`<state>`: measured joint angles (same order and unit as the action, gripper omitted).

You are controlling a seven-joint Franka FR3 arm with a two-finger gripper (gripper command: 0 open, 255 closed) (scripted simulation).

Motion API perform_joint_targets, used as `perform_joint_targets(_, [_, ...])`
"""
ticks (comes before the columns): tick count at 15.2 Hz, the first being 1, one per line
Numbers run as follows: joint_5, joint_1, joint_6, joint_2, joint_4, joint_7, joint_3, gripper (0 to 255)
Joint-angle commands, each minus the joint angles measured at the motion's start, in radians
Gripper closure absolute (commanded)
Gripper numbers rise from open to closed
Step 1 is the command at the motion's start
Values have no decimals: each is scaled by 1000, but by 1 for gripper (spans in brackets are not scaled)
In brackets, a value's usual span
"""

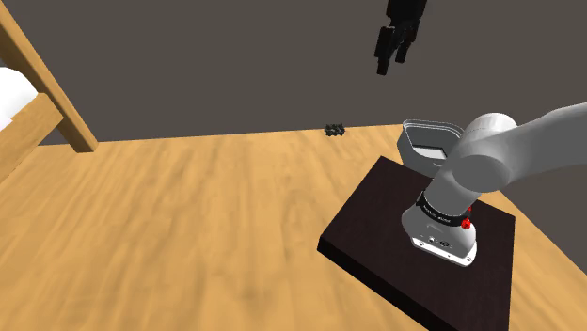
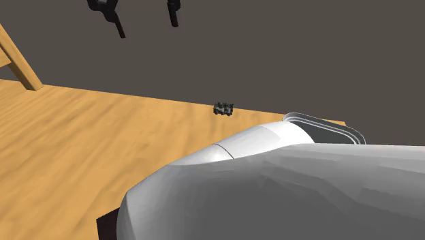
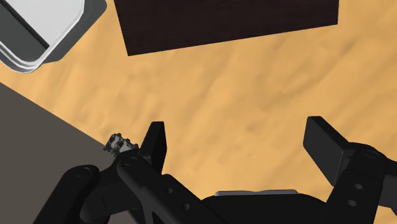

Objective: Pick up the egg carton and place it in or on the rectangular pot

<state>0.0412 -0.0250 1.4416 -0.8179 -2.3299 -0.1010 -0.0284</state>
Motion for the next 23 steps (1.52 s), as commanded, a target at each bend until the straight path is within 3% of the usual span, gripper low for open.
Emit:
perform_joint_targets(1, [0, 0, 0, 0, 0, 0, 0, 0])
perform_joint_targets(12, [86, -59, 411, 161, -207, 13, 73, 0])
perform_joint_targets(23, [164, -127, 832, 506, -236, 7, 148, 0])
